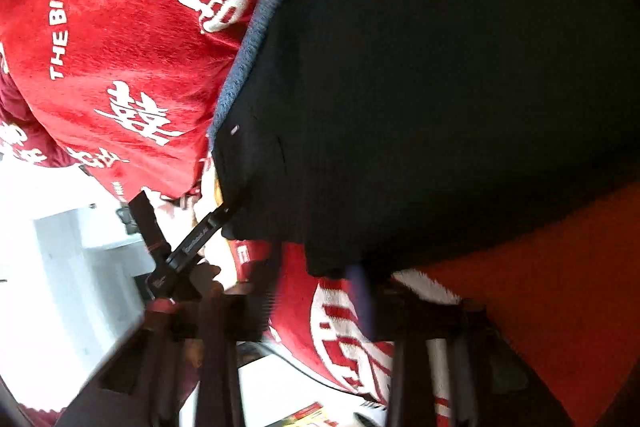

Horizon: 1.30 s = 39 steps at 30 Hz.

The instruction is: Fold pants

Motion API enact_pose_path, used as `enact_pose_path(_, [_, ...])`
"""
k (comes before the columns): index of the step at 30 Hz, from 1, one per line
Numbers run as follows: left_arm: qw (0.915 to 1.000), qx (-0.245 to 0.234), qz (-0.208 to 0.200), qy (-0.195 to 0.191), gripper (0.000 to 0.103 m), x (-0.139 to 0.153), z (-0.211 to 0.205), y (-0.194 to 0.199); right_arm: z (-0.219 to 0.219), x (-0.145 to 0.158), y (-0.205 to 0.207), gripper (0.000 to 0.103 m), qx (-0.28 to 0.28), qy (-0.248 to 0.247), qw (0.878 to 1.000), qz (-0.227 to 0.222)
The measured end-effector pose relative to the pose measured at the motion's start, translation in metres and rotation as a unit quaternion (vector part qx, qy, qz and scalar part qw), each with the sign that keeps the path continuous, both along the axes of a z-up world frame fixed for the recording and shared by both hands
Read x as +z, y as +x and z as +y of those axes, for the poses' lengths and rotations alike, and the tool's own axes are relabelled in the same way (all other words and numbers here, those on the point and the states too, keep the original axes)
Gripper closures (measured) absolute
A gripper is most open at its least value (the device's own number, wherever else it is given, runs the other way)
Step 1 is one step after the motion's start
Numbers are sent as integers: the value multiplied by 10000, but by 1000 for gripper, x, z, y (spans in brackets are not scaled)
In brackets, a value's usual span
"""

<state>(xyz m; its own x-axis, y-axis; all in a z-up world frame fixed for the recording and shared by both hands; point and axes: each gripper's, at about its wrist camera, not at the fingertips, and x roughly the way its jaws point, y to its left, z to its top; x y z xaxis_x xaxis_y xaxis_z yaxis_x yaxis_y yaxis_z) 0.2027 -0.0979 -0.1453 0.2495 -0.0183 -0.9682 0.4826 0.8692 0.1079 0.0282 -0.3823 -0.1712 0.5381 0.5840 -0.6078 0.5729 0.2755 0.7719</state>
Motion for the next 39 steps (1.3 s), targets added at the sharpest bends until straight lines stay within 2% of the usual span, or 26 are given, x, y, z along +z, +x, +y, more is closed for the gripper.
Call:
enact_pose_path(2, [9998,-181,-100,49,0,1,2,-4,1,23,10,96,279,-492,9983,-150])
enact_pose_path(4, [9998,-164,-94,-31,0,-1,10,-3,7,34,9,97,493,-874,9949,-130])
enact_pose_path(8, [9998,-123,-146,-106,0,-3,17,-4,23,13,-11,98,468,-962,9938,309])
enact_pose_path(9, [9997,-140,-179,-74,0,-3,16,-5,25,7,-15,103,464,-894,9942,381])
enact_pose_path(10, [9997,-140,-193,-46,0,-2,15,-5,28,3,-20,103,524,-863,9935,526])
enact_pose_path(12, [9997,-108,-212,81,0,3,12,-8,33,7,-26,102,712,-801,9929,525])
enact_pose_path(13, [9996,-105,-224,128,0,7,11,-10,35,18,-27,99,937,-907,9903,485])
enact_pose_path(15, [9995,-163,-244,87,0,18,6,-17,34,42,-27,99,1337,-1339,9812,370])
enact_pose_path(17, [9992,-263,-282,-128,0,37,-7,-32,25,63,-21,85,1554,-1782,9712,290])
enact_pose_path(18, [9987,-340,-278,-241,0,44,-16,-39,15,71,-17,61,1517,-1875,9702,247])
enact_pose_path(19, [9982,-427,-262,-335,0,47,-24,-43,4,73,-16,43,1378,-1786,9740,231])
enact_pose_path(20, [9975,-525,-243,-410,0,50,-33,-49,-7,70,-17,42,1158,-1502,9816,211])
enact_pose_path(21, [9965,-655,-187,-493,0,50,-48,-56,-18,64,-20,42,894,-1189,9886,247])
enact_pose_path(23, [9955,-764,-96,-558,0,43,-70,-65,-28,50,-26,42,524,-831,9945,355])
enact_pose_path(27, [9947,-677,197,-753,0,25,-103,-79,-30,24,-32,53,133,-355,9986,370])
enact_pose_path(31, [9940,-750,380,-706,0,10,-115,-98,-33,20,-42,55,-304,-162,9993,139])
enact_pose_path(34, [9946,-658,425,-682,0,12,-113,-103,-36,16,-48,55,-541,31,9985,91])
enact_pose_path(39, [9958,-431,434,-688,0,17,-107,-96,-38,23,-51,55,-583,37,9983,-63])
